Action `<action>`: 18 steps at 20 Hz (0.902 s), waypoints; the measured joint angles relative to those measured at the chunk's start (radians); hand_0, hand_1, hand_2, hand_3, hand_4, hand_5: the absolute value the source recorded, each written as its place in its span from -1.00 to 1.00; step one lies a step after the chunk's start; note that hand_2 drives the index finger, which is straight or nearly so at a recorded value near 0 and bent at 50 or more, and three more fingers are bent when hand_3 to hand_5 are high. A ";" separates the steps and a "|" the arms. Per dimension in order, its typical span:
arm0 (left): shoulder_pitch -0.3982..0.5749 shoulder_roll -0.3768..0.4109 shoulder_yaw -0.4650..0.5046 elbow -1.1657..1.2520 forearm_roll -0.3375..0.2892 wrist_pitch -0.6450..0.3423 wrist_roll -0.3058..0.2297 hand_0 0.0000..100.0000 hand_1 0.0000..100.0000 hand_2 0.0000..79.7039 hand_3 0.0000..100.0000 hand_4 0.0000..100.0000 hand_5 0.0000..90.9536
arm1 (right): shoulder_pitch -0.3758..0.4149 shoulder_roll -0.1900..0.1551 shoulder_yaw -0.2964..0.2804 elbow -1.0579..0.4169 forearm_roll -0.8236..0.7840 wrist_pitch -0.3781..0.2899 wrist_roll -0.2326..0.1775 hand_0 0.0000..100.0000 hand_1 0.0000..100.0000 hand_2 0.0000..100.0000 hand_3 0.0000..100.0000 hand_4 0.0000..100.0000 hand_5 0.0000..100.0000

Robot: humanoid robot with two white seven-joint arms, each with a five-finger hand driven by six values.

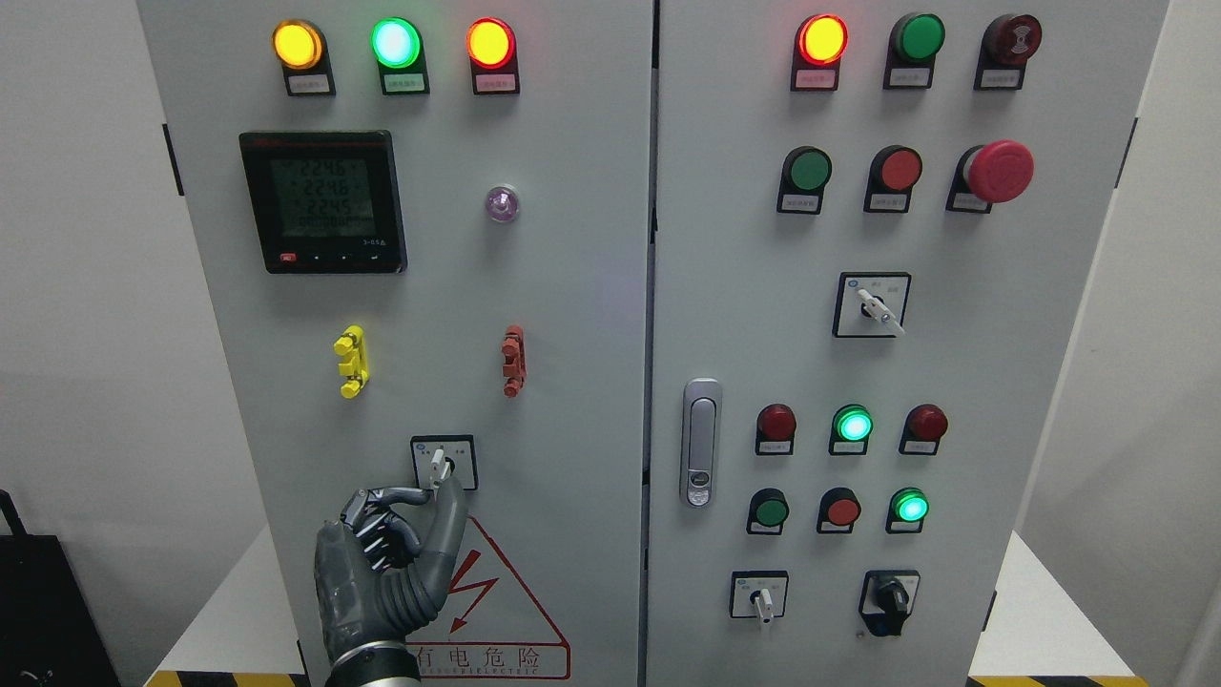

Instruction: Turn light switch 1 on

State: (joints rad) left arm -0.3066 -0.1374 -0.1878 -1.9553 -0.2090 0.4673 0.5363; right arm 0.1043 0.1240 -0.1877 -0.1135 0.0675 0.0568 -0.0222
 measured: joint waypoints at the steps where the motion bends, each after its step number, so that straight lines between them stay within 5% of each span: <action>1: -0.001 0.000 0.000 0.001 -0.002 0.000 0.000 -0.69 0.28 0.41 0.99 1.00 0.90 | 0.000 0.000 0.000 0.000 0.000 0.000 0.000 -1.00 -1.00 -1.00 -1.00 -1.00 -1.00; 18: -0.020 -0.003 -0.004 0.007 -0.014 0.038 0.001 -0.71 0.26 0.44 1.00 1.00 0.91 | 0.000 0.000 0.000 0.000 0.000 0.000 0.000 -1.00 -1.00 -1.00 -1.00 -1.00 -1.00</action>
State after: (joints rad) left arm -0.3261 -0.1400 -0.1922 -1.9482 -0.2229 0.5056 0.5374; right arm 0.1043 0.1240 -0.1878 -0.1135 0.0675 0.0568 -0.0221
